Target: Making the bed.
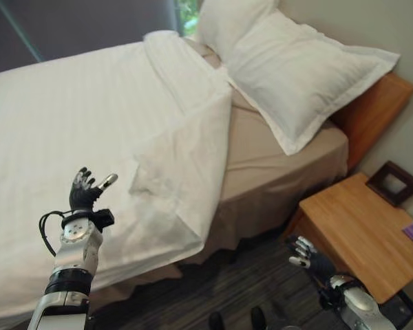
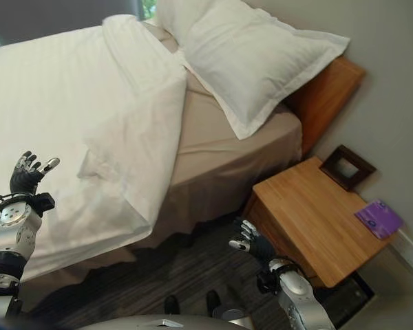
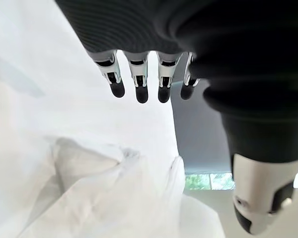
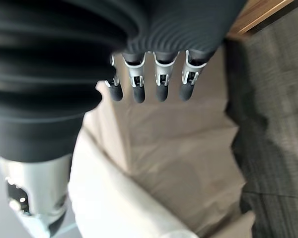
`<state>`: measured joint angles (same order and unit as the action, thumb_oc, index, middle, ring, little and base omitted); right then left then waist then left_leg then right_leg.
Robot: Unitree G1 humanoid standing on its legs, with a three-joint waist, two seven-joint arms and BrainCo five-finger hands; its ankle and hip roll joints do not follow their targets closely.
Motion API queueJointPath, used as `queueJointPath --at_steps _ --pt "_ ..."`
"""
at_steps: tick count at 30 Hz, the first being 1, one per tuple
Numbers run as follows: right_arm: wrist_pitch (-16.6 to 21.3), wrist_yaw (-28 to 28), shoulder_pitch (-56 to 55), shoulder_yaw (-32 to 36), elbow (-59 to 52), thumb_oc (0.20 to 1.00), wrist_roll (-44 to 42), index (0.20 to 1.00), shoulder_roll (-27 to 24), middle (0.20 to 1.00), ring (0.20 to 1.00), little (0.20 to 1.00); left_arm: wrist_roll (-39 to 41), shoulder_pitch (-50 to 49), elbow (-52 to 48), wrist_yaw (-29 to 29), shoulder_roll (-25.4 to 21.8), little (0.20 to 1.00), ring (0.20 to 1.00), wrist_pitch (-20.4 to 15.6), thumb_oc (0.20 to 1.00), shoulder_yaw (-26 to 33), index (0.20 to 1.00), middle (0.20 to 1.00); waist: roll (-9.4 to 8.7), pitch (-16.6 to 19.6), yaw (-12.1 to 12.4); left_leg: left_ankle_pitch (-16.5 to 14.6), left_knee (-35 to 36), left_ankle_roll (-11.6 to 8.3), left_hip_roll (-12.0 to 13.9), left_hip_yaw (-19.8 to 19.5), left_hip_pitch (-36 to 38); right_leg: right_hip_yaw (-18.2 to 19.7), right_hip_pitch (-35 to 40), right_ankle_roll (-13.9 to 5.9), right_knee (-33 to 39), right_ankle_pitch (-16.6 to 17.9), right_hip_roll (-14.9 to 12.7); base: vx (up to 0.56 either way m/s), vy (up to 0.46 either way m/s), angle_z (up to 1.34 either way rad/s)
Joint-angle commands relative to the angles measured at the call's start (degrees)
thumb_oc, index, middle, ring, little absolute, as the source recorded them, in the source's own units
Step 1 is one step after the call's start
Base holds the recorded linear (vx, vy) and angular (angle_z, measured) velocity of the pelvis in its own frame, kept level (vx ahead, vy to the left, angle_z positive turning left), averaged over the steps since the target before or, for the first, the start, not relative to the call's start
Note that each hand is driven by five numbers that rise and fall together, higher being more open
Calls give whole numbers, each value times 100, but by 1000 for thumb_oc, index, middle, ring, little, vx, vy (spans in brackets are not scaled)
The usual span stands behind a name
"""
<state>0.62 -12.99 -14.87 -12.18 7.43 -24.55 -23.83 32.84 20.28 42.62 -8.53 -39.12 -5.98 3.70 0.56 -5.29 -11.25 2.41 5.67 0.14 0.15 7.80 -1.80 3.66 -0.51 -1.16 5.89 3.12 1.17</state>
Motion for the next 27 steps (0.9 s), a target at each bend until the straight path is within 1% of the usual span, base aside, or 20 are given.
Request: queueJointPath --at_steps 1,2,3,5,9,10,11,17,19,20,21,22,25,27 --pt "206 12 179 -36 -274 1000 220 1000 -76 1000 1000 1000 -74 668 266 20 -371 1000 1000 -191 1000 -101 1000 1000 -83 165 88 -30 -67 -326 210 122 198 2 -47 -542 -89 -97 -198 -46 49 -13" --pt "218 0 154 -42 -303 1000 186 1000 -112 1000 1000 1000 -184 917 609 67 -540 1000 1000 -124 1000 -193 1000 1000 -87 107 16 -25 -67 -327 229 200 110 68 -180 -569 -89 -43 -183 -43 32 -17" --pt "217 0 156 -36 -304 1000 186 1000 -104 1000 1000 1000 -180 944 631 75 -548 1000 1000 -130 1000 -210 1000 1000 -91 116 33 -25 -67 -327 231 211 96 79 -199 -570 -89 -38 -181 -57 53 -21" --pt "200 6 178 -94 -262 1000 152 1000 -107 1000 1000 1000 -246 1333 1131 107 -749 1000 1000 12 1000 -329 1000 1000 -87 94 -22 -15 -67 -335 265 316 -37 156 -396 -606 -89 27 -166 -20 35 -28" --pt "200 20 247 -162 -261 1000 90 1000 -108 1000 1000 1000 -339 1880 1464 90 -1084 1000 1000 34 1000 -478 1000 1000 -95 6 -60 7 -67 -336 283 462 -222 278 -658 -651 -89 122 -136 -10 33 -22" --pt "201 20 254 -161 -259 1000 89 1000 -100 1000 1000 1000 -337 1902 1479 95 -1092 1000 1000 32 1000 -491 1000 1000 -101 7 -51 7 -67 -336 284 470 -229 286 -668 -652 -89 125 -135 23 24 -30" --pt "200 23 272 -187 -254 1000 80 1000 -133 1000 1000 1000 -373 2117 1677 5 -1207 1000 1000 70 1000 -524 1000 1000 -101 -38 -50 8 -67 -340 290 519 -270 325 -750 -664 -89 155 -132 16 19 -33" --pt "233 49 261 -172 -285 1000 7 1000 -156 1000 1000 1000 -339 2607 1837 -272 -1335 1000 1000 3 1000 -538 1000 1000 -117 -186 -43 21 -67 -350 284 543 -412 310 -921 -672 -89 168 -145 21 12 -8" --pt "271 83 349 -216 -242 1000 -15 1000 -198 1000 1000 1000 -348 2847 1886 -365 -1438 1000 1000 -47 1000 -627 1000 1000 -130 -307 -47 44 -67 -359 286 529 -516 305 -1042 -664 -89 193 -142 -48 -5 -4" --pt "367 173 565 -291 -218 1000 -103 1000 -293 1000 1000 1000 -262 3126 1859 -589 -1507 1000 1000 -172 1000 -668 1000 1000 -171 -519 -55 97 -67 -367 280 504 -715 312 -1236 -658 -89 252 -136 -116 -17 -1" --pt "427 192 643 -290 -220 1000 -157 1000 -315 1000 1000 1000 -154 3286 1820 -698 -1555 1000 1000 -255 1000 -680 1000 1000 -208 -619 -69 139 -67 -364 286 477 -845 298 -1356 -658 -89 288 -132 -136 -30 1" --pt "495 215 641 -256 -230 1000 -184 1000 -401 1000 1000 1000 33 3459 1830 -766 -1640 1000 1000 -326 1000 -659 1000 1000 -257 -808 -86 146 -67 -358 300 468 -978 279 -1485 -665 -89 310 -127 -75 -33 1" --pt "597 403 540 -120 -80 1000 -101 1000 -430 1000 1000 1000 117 3655 2009 -953 -1763 1000 1000 -373 1000 -609 1000 1000 -317 -1067 -89 184 -67 -376 288 480 -1236 270 -1731 -680 -89 363 -128 -31 -20 2" --pt "634 487 567 -105 -11 1000 -75 1000 -443 1000 1000 1000 54 3689 2043 -1053 -1778 1000 1000 -354 1000 -620 1000 1000 -338 -1123 -91 197 -67 -383 290 495 -1308 276 -1810 -681 -89 379 -123 0 0 0"
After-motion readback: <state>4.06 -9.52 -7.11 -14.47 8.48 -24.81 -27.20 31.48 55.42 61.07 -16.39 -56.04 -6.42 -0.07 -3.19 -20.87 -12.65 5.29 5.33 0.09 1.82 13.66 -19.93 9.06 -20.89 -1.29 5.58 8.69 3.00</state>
